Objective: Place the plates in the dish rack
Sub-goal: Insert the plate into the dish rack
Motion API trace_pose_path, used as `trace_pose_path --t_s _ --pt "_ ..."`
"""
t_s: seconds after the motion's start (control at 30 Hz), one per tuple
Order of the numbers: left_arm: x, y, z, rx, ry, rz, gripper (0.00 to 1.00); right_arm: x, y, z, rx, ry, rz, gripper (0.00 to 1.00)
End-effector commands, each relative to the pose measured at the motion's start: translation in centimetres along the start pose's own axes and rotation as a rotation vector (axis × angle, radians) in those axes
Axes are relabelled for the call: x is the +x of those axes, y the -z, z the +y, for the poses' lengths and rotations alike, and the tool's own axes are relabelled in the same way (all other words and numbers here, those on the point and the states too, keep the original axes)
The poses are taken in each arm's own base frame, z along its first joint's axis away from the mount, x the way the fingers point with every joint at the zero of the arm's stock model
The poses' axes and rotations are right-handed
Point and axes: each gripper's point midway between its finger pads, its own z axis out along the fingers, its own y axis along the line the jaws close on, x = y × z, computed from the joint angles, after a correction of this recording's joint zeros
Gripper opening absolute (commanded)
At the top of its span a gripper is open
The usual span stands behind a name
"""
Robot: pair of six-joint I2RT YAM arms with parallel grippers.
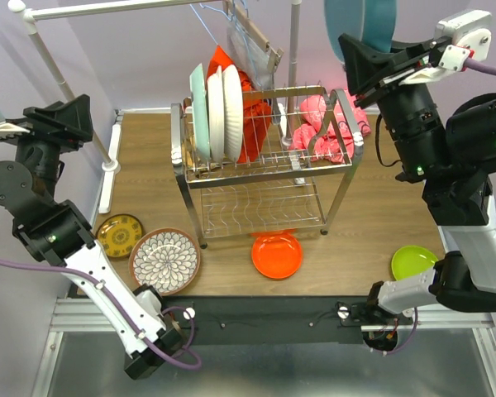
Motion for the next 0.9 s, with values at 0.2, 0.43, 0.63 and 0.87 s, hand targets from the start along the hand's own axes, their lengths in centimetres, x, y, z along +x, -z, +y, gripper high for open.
trace_pose_path --t_s 0.2,0.43,0.63,0.87 --pt "0.6 1.2 -0.4 -0.012 -0.028 -0.011 0.73 -2.0 1.0 -1.6 0.105 -0.449 -0.043 0.01" --pt "1.5 1.6 -0.2 -0.02 -0.019 0.002 0.73 0.9 0.2 -0.7 0.168 -0.488 0.022 0.01" --pt "2.2 1.7 0.2 -0.022 -0.008 0.011 0.73 1.7 -1.6 -0.2 0.176 -0.496 0.01 0.01" --pt "2.8 1.7 0.5 -0.023 -0.003 0.019 0.73 3.1 -5.0 -0.2 0.148 -0.53 -0.035 0.01"
